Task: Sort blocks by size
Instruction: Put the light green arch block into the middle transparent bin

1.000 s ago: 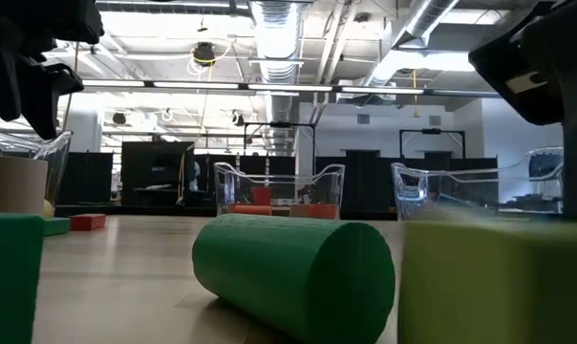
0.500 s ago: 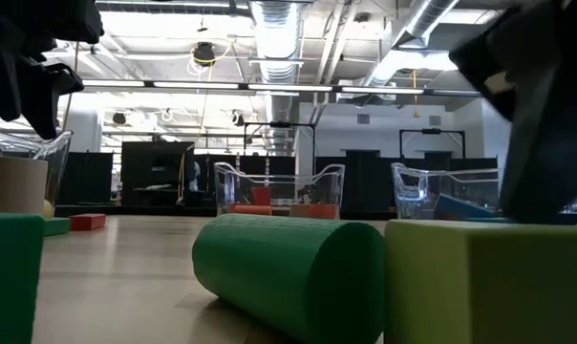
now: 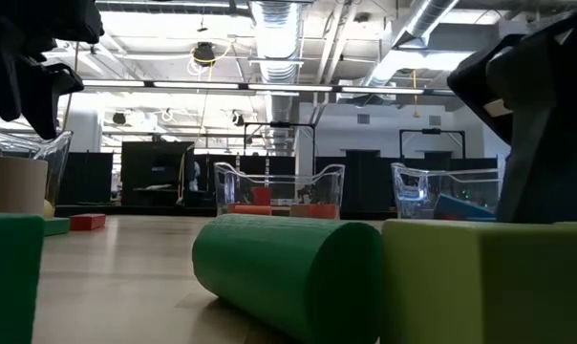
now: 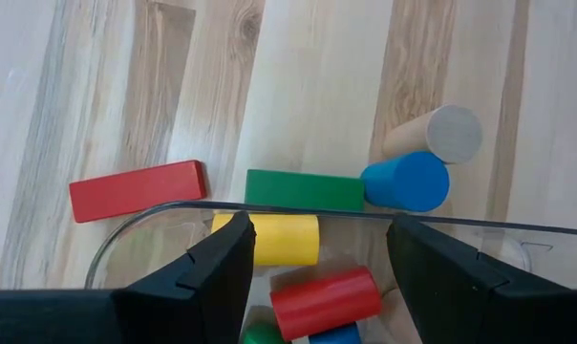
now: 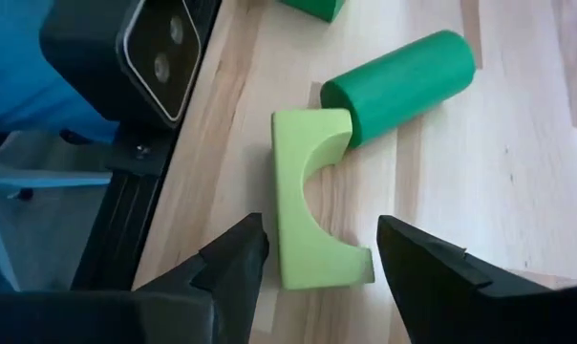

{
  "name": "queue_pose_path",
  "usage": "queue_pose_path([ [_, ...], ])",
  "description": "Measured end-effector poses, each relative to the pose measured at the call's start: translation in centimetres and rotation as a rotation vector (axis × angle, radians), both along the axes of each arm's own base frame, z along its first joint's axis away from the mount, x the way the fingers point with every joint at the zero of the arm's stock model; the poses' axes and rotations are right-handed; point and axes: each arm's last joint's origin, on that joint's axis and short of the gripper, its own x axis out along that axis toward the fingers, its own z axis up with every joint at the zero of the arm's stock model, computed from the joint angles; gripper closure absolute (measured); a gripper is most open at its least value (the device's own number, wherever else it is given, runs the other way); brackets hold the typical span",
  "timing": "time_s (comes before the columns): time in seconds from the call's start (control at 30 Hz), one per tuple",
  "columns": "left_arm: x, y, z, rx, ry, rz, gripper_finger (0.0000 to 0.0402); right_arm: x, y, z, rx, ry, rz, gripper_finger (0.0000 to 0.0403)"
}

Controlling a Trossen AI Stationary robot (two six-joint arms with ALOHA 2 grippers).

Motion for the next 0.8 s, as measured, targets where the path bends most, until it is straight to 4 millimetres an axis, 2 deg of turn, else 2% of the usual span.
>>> queue_pose_path([
  [0.17, 0.0, 0.0, 0.1, -0.002, -0.003, 0.000, 0.0172, -0.1, -0.1, -0.1, -0.009, 0.006, -0.001, 0.0220],
  [0.3, 0.3, -0.1, 1.0, -0.010, -0.033, -0.015, 0.0172, 0.0, -0.1, 0.0, -0.010, 0.003, -0.004, 0.0247],
  [0.63, 0.8, -0.5, 3.8, -0.004, -0.121, -0.095, 0.0172, 0.0, -0.1, 0.0, -0.010, 0.003, -0.004, 0.0246],
  [0.8, 1.4, -0.7, 5.0, 0.029, -0.218, -0.140, 0.0172, 0.2, -0.1, 0.7, -0.065, 0.045, 0.006, 0.0246],
])
